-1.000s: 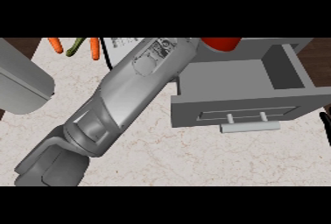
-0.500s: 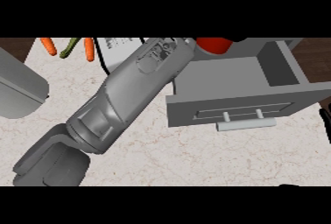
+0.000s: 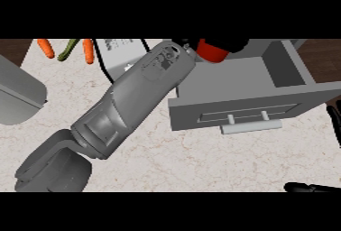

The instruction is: Pick up the can, place it into the drawer and close the drawer

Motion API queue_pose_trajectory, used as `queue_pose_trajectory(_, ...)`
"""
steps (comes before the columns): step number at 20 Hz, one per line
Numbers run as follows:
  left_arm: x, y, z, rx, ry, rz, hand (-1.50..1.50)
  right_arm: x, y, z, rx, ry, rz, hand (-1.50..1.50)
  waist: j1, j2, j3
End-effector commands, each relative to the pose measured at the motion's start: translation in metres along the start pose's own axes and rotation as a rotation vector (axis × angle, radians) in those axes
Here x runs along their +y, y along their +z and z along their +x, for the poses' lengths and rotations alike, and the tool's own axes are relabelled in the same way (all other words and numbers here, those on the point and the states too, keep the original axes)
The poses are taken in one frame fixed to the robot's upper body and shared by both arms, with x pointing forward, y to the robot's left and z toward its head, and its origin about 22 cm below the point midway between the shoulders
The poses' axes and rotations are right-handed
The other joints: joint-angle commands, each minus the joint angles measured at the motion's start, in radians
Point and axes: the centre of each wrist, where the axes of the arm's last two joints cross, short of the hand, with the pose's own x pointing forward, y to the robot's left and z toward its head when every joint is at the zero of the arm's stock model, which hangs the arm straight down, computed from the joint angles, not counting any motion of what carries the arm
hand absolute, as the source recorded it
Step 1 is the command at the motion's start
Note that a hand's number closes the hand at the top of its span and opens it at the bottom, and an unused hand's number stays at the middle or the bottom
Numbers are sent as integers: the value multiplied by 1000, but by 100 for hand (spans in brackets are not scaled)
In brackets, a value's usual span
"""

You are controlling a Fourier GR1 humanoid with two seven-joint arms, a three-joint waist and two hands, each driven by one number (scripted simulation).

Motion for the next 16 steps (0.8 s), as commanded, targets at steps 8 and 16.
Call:
queue_pose_trajectory(8,2,3,-28,4,-37,61,-150,5,-10,15,-17,3,44,-150,-21,7,-1)
queue_pose_trajectory(16,2,4,-30,10,-43,109,-150,7,-13,13,-29,13,33,-150,-19,8,-1)
